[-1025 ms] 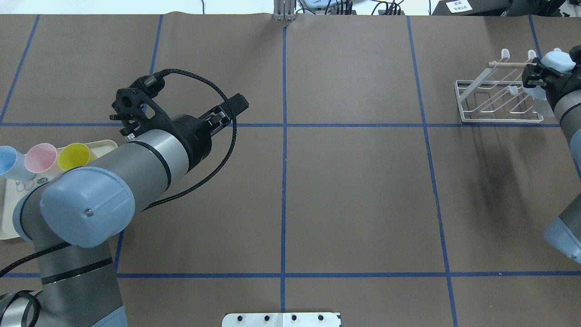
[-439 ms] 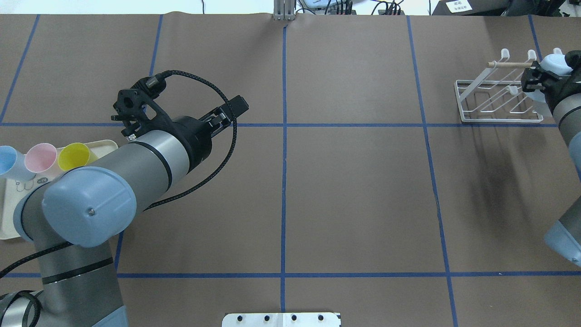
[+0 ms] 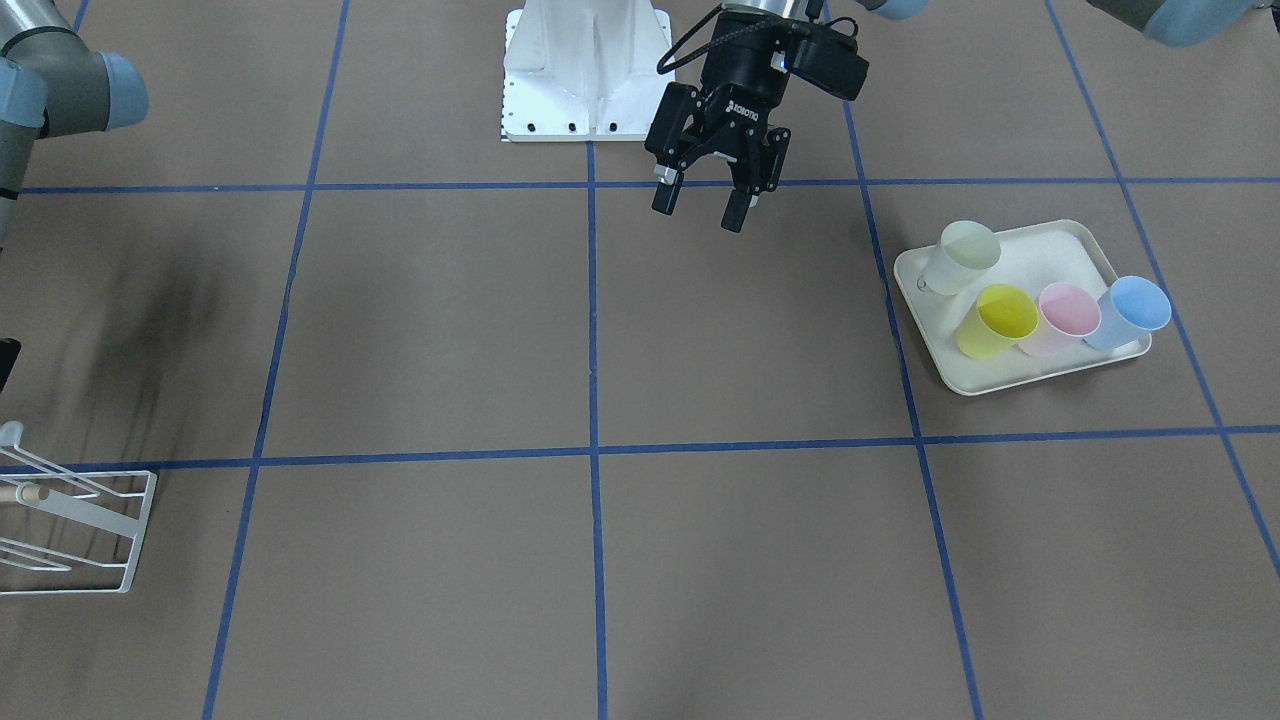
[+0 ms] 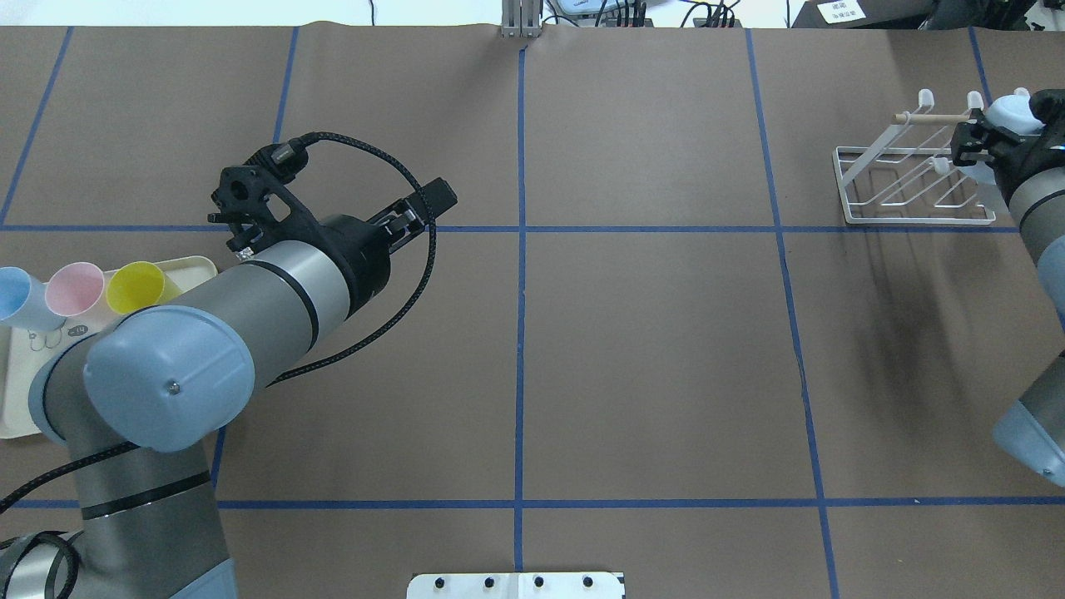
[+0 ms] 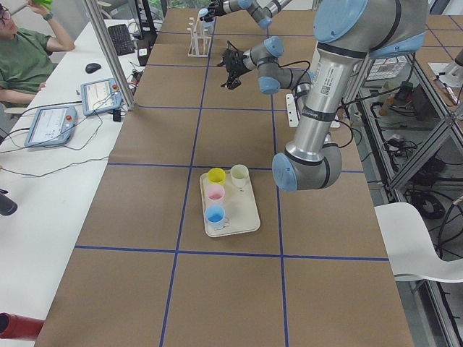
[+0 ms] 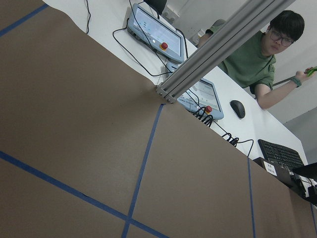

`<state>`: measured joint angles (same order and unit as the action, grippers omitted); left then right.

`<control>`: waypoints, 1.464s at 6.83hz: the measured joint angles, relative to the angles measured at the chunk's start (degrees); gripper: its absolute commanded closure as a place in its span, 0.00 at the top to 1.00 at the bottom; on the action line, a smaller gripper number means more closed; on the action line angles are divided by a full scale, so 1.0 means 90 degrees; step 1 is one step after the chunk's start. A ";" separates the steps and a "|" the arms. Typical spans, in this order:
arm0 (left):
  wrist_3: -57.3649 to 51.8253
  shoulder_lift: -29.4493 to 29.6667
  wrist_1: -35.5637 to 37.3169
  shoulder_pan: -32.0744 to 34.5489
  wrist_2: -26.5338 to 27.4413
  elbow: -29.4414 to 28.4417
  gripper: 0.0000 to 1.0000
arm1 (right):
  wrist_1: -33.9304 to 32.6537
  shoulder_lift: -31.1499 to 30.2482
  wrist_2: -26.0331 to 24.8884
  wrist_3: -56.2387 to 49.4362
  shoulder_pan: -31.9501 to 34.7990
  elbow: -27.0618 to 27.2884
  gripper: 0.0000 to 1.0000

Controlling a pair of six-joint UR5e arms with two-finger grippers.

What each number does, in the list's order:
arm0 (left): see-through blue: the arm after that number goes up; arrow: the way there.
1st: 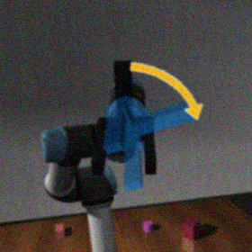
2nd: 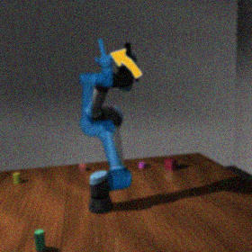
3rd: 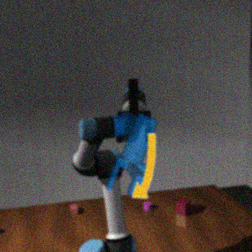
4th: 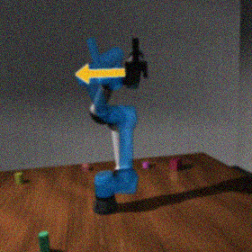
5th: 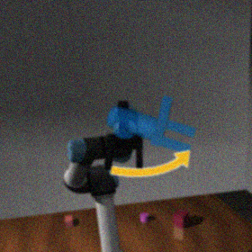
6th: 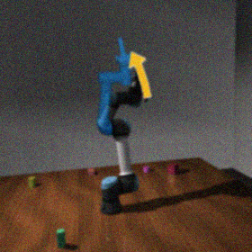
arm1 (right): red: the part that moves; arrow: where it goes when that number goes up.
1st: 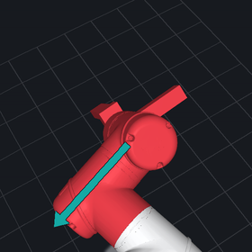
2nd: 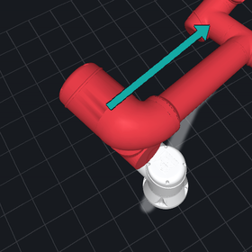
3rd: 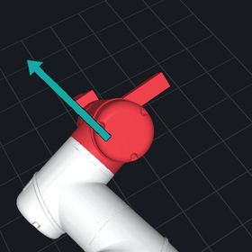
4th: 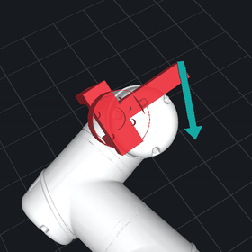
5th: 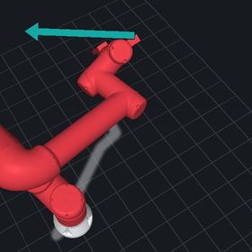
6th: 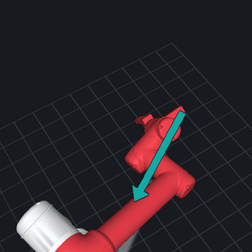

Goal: Transfer IKEA cup to right arm and place on rack

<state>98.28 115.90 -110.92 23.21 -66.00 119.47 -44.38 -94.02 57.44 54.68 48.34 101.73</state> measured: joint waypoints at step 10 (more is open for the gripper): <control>0.0057 -0.0041 -0.0005 -0.0030 -0.0010 -0.0036 1.00 | 0.0001 0.0335 -0.0031 -0.0048 0.0127 -0.0606 0.00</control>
<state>98.79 115.53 -110.96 22.94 -66.09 119.15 -44.36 -91.00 57.16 54.25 49.48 96.28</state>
